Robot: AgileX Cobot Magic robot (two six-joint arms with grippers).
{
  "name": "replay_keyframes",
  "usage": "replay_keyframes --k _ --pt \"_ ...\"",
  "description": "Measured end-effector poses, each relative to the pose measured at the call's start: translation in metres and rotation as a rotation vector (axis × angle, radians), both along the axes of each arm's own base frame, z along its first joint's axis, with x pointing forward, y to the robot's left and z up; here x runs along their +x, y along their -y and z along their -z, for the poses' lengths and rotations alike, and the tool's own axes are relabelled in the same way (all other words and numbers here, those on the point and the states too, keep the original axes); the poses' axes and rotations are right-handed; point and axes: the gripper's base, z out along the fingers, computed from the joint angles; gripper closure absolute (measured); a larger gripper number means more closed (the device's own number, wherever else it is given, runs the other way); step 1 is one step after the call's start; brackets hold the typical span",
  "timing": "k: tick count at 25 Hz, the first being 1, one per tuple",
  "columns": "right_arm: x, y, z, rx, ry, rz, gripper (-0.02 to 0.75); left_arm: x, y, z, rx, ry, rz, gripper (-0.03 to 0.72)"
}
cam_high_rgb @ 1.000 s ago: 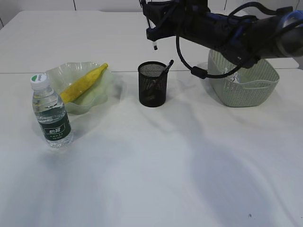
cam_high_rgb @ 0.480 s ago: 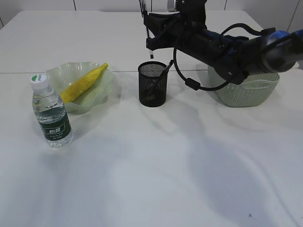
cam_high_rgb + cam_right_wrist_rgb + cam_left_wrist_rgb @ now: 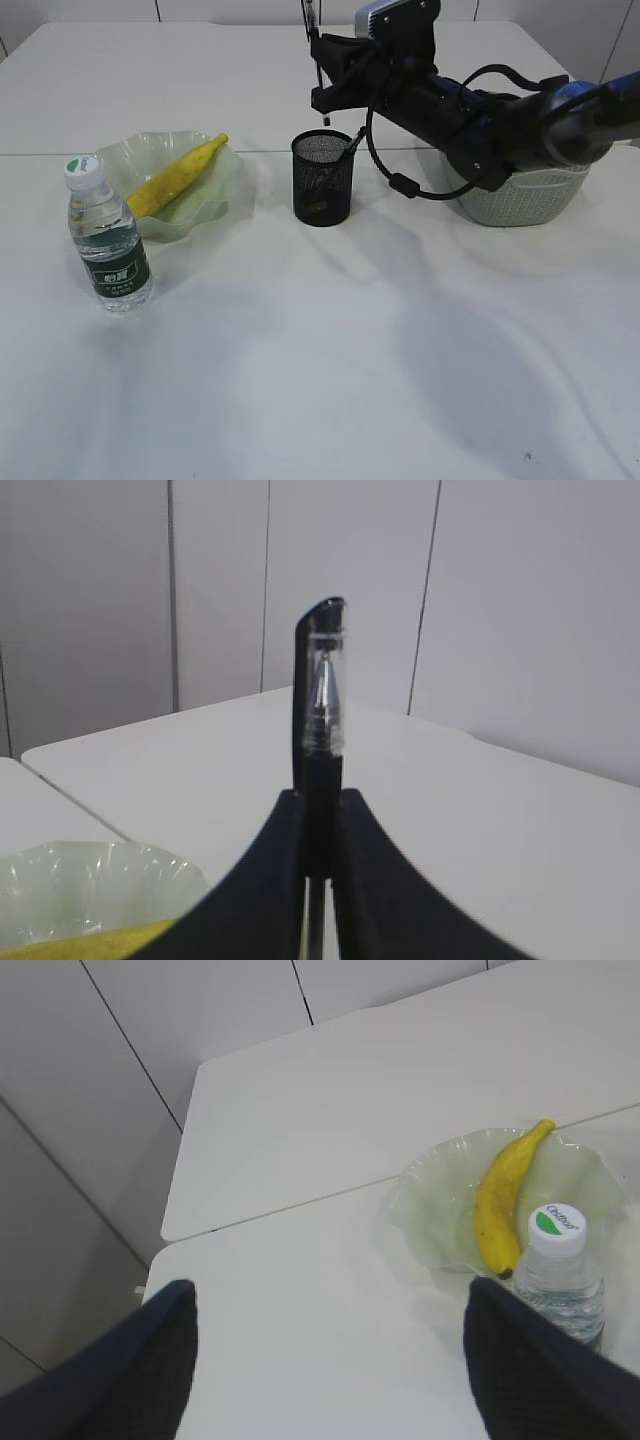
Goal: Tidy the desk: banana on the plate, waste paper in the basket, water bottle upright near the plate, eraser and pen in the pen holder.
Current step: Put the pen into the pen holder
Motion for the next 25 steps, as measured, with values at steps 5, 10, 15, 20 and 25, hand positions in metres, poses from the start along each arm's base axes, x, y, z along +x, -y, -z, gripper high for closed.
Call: replay_keyframes --k 5,10,15,20,25 --pt "0.003 0.001 0.011 0.011 -0.003 0.014 0.696 0.0 0.0 0.0 0.0 0.0 0.0 0.097" --pt "0.003 0.0 0.015 0.009 -0.007 0.014 0.696 0.0 0.0 0.0 0.0 0.0 0.0 0.097" --pt "0.004 0.0 0.022 0.009 -0.019 0.014 0.696 0.0 0.0 0.0 0.0 0.0 0.0 0.097" --pt "0.006 0.0 0.04 0.0 -0.052 0.014 0.696 0.0 0.0 0.0 0.0 0.0 0.0 0.097" --pt "0.006 0.0 0.04 -0.002 -0.058 0.018 0.696 0.0 0.0 0.0 0.0 0.0 0.0 0.097"
